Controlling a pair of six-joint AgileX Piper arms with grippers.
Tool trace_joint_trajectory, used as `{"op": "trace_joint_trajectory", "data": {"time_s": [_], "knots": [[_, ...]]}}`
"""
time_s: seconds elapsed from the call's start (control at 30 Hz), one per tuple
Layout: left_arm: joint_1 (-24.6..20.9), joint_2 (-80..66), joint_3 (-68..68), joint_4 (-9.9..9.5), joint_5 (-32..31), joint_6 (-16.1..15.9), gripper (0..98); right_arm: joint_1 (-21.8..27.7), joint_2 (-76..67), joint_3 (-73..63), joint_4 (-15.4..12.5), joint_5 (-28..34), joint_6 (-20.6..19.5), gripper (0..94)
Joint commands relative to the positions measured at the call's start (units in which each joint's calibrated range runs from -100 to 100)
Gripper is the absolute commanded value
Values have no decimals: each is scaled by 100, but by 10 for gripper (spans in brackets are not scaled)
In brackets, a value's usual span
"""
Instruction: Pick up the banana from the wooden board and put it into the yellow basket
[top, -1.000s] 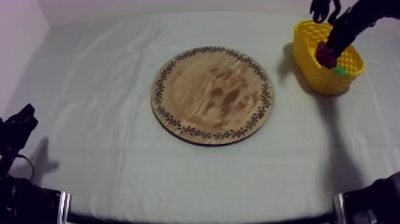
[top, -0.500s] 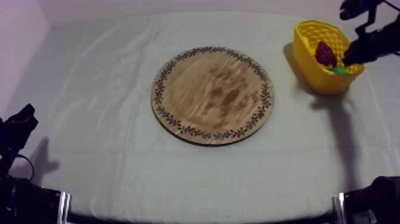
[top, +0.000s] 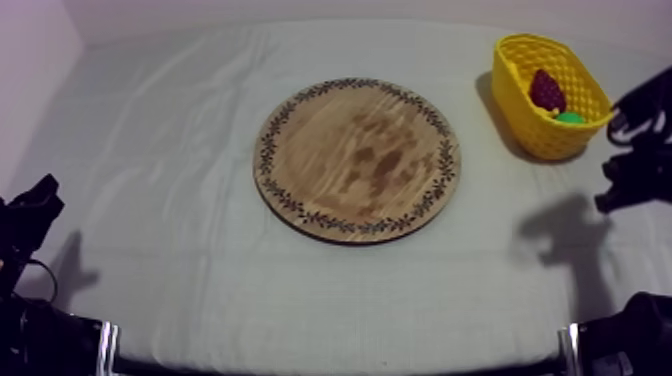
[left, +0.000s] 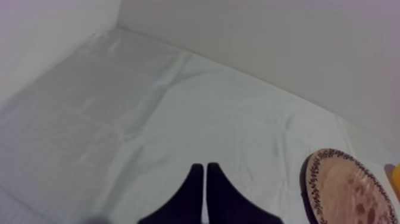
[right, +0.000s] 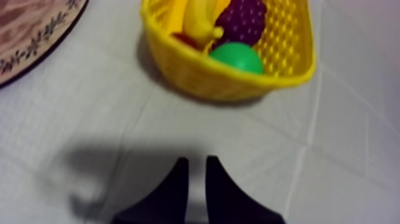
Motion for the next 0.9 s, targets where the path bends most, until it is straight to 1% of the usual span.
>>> {"op": "trace_joint_trajectory", "data": {"time_s": [0.0,0.1,0.3,0.4,0.47,0.67,0.77,0.87], "knots": [[0,0,0,-2,-4,1,1,0,-1450,699,89,205,-84,122],[0,0,0,-2,-4,1,1,-97,-2196,964,290,561,-308,123],[0,0,0,-2,-4,-1,1,-434,-3658,1204,748,1415,-910,123],[0,0,0,-2,-4,-1,1,-546,-4321,1137,860,1881,-1092,124],[0,0,0,-2,-4,-1,1,-615,-4648,1118,921,2046,-1218,124],[0,0,0,-2,-4,1,1,-731,-4938,1130,1021,2126,-1521,117],[0,0,0,-2,-4,1,1,-741,-4964,1152,1026,2085,-1623,75],[0,0,0,-2,-4,0,1,-740,-4972,1293,1121,1732,-2162,40]]}}
